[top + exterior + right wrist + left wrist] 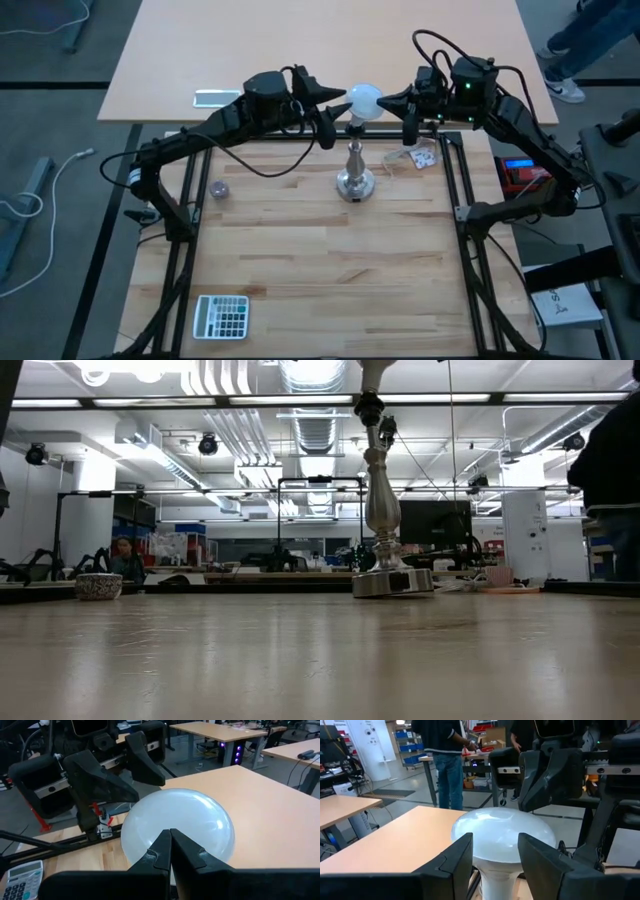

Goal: Screw lightbulb
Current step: Insert the light bulb into the lamp

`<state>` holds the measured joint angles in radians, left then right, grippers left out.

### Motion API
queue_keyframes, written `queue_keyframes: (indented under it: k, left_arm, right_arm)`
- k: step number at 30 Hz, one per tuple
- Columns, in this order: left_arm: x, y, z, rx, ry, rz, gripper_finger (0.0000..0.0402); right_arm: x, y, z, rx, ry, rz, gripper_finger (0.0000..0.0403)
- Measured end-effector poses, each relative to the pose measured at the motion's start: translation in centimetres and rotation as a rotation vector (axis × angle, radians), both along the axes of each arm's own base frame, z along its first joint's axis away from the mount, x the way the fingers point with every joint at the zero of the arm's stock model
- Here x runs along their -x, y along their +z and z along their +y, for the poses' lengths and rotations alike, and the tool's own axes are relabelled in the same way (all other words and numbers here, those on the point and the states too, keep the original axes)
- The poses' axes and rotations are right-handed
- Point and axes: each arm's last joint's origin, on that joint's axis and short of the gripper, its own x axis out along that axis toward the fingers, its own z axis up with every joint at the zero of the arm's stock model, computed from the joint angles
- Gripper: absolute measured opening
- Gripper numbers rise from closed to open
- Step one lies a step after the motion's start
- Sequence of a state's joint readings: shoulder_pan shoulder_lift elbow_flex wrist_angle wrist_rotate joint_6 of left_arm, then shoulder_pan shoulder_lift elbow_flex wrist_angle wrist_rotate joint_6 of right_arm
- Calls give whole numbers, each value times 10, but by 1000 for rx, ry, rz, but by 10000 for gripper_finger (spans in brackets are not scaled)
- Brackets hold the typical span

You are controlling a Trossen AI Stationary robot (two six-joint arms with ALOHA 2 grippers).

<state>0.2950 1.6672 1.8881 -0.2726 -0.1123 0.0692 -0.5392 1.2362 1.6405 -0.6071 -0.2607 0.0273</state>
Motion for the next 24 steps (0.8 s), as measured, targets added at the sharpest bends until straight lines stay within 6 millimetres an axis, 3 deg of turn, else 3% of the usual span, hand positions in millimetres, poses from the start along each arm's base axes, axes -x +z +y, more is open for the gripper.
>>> queue_keyframes:
  k: [13,24]
  left_arm:
    - [-3,2,1,-11,-2,-24,170]
    - [-13,-8,3,1,-8,-9,155]
  right_arm:
    - [-9,-4,-5,-10,0,6,0]
    - [-9,-4,-6,-11,-7,9,0]
